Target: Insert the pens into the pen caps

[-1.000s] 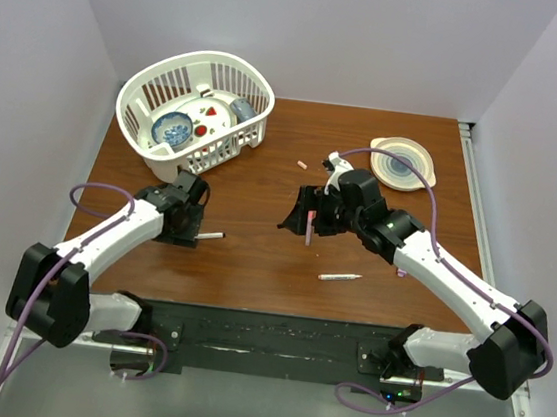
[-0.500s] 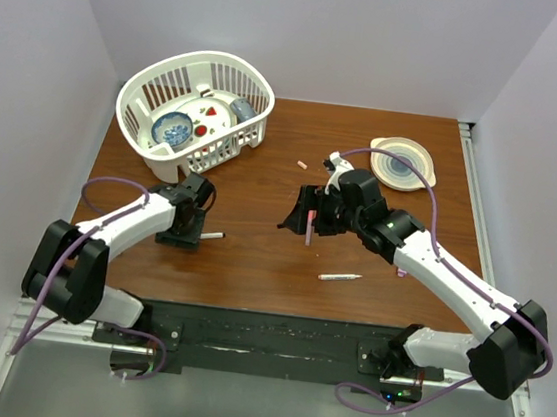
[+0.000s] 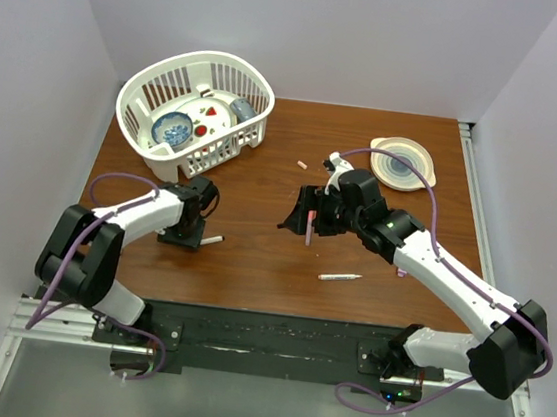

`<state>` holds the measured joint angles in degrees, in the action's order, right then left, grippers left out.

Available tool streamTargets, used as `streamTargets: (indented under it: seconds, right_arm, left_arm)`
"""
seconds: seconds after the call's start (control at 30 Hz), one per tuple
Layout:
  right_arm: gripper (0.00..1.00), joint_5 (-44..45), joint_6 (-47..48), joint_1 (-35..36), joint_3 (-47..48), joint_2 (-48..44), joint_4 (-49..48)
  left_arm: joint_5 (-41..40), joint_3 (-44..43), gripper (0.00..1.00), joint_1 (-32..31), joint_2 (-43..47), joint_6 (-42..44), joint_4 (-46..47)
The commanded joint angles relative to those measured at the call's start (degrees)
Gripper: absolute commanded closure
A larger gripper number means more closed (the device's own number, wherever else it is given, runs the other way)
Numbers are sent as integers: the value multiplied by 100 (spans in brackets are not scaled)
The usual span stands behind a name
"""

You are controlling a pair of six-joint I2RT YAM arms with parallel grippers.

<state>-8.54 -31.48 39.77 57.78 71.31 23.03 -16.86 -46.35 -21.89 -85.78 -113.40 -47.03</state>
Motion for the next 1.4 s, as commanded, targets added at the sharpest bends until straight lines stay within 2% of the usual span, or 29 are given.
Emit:
streamTargets:
  seconds: [0.0, 0.13, 0.2, 0.23, 0.27, 0.33, 0.47, 0.57, 0.67, 0.7, 0.8, 1.03, 1.1, 1.13, 1.23, 1.3, 1.37]
  right_arm:
    - [16, 97, 28, 57, 181, -21, -44]
    - [16, 80, 28, 101, 207, -29, 26]
    - [16, 28, 20, 110, 207, -38, 26]
    - [16, -25, 20, 119, 207, -47, 44]
    - [16, -60, 2, 128, 199, -47, 35]
    - [16, -148, -42, 119, 155, -56, -35]
    - [15, -341, -147, 128, 6, -12, -149]
    - [15, -534, -288, 128, -143, 58, -386]
    - [15, -851, -314, 128, -144, 260, -562]
    - [15, -982, -358, 119, -135, 330, -588]
    - [16, -984, -490, 128, -74, 480, -668]
    - [17, -895, -648, 119, -30, 683, -791]
    - [17, -878, -640, 119, -47, 674, -800]
    - [17, -817, -640, 128, -65, 656, -800]
    - [17, -738, -605, 119, -74, 569, -773]
    - [17, -685, -570, 128, -65, 525, -703]
    - [18, -615, -534, 128, -65, 446, -677]
  left_arm:
    - [-186, -331, 69, -17, -194, -173, -578]
    - [-247, -367, 73, -17, -141, 46, -668]
    - [-247, -270, 78, -17, -45, 151, -580]
    - [-273, -130, 83, -17, -1, 309, -519]
    - [-309, -51, 93, -17, 113, 449, -292]
    - [-353, 134, 100, -17, 271, 765, -158]
    - [-475, 240, 100, -26, 526, 1364, 35]
    - [-607, 205, 100, -43, 746, 2198, 325]
    - [-450, 135, 100, -78, 992, 3339, 981]
    - [-302, 161, 100, -96, 1062, 3960, 1176]
    - [-90, 275, 100, -263, 1335, 4868, 1775]
    - [-203, 662, 100, -342, 1800, 5196, 1714]
    - [-212, 723, 89, -342, 1898, 5084, 1688]
    - [-221, 698, 76, -342, 1924, 4952, 1505]
    - [-116, 548, 66, -351, 1820, 4355, 988]
    - [50, 399, 64, -360, 1670, 3899, 740]
    - [191, 293, 56, -377, 1346, 3677, 449]
